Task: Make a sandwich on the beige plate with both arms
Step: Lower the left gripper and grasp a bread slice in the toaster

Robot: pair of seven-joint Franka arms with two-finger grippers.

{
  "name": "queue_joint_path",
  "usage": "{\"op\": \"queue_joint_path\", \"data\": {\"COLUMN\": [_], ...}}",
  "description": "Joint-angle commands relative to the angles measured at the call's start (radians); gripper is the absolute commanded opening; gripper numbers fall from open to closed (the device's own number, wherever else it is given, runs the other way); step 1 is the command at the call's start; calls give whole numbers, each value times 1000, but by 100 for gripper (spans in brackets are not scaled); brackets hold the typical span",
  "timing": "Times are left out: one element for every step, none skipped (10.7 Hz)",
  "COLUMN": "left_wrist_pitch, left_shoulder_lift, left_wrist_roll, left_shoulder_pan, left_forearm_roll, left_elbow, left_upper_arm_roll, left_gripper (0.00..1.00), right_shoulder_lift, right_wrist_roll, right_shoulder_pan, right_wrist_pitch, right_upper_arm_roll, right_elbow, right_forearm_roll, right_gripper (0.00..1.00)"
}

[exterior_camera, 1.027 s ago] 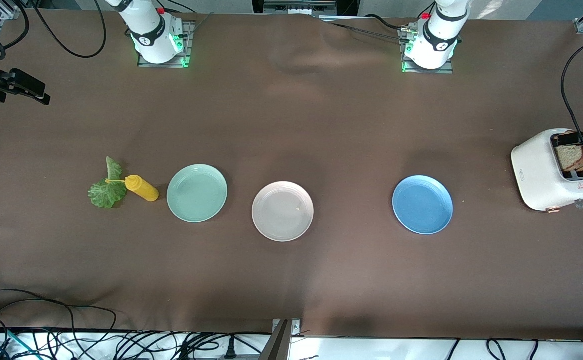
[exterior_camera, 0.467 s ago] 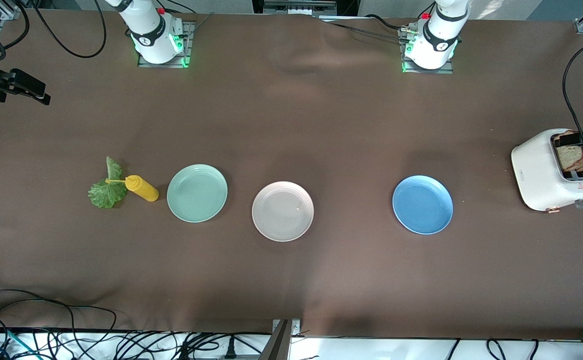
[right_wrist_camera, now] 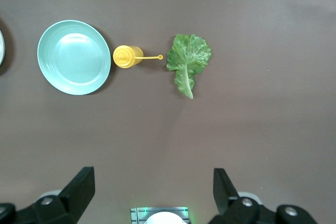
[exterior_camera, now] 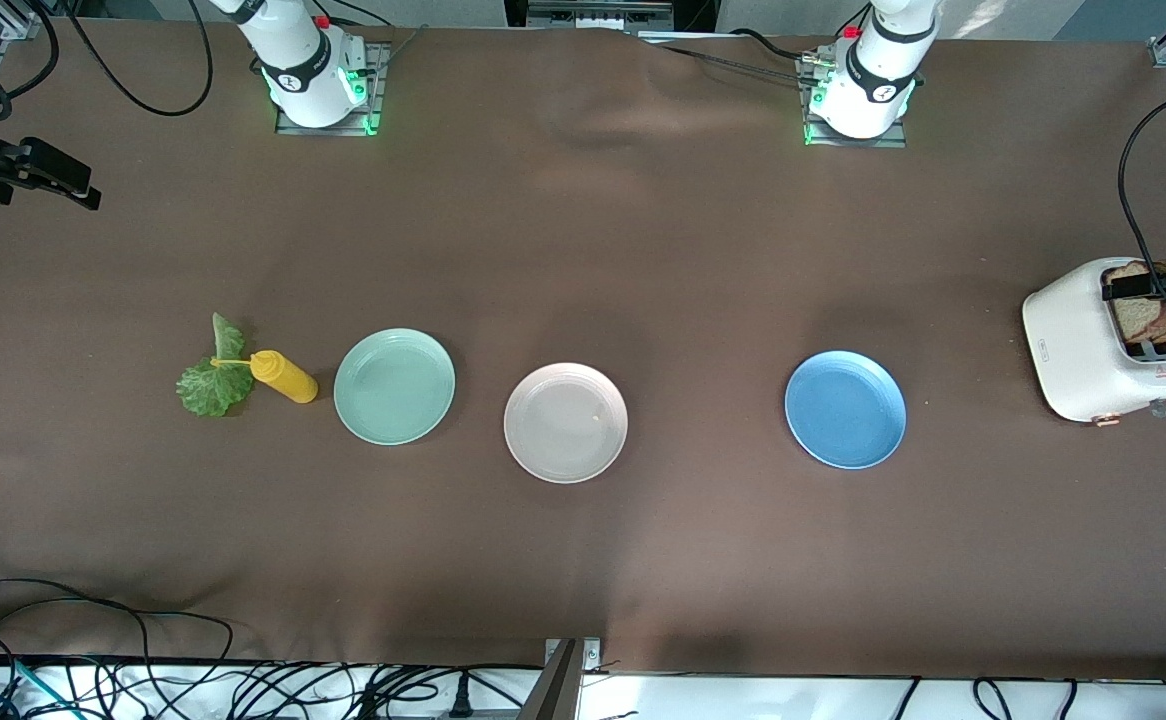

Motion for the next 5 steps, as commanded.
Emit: {"op": "queue_joint_path", "data": {"left_wrist_pitch": [14,21,23,24,23], "left_shoulder_lift": [24,32,42,45,44], "left_wrist_roll": [15,15,16,16,19], "left_shoulder_pan": [8,9,11,12,12], "left_forearm_roll": [35,35,35,35,35], "left_elbow": [16,21,23,23,23], "left_upper_arm_roll": [-9,-9,-9,-9,-9], "left_gripper": [99,92,84,69,44], "right_shoulder_lift": [11,11,11,11,11], "right_wrist_roll": [9,9,9,9,9], "right_shoulder_pan": [-3,-3,-3,-3,-3], "right_wrist_pitch": [-21,-21,-23,-23,-23], "right_upper_arm_roll": [4,4,4,6,4], "right_elbow": [26,26,26,26,26], "right_forearm_roll": [-7,-7,-7,-7,-7], "right_gripper": [100,100,100,100,100]}}
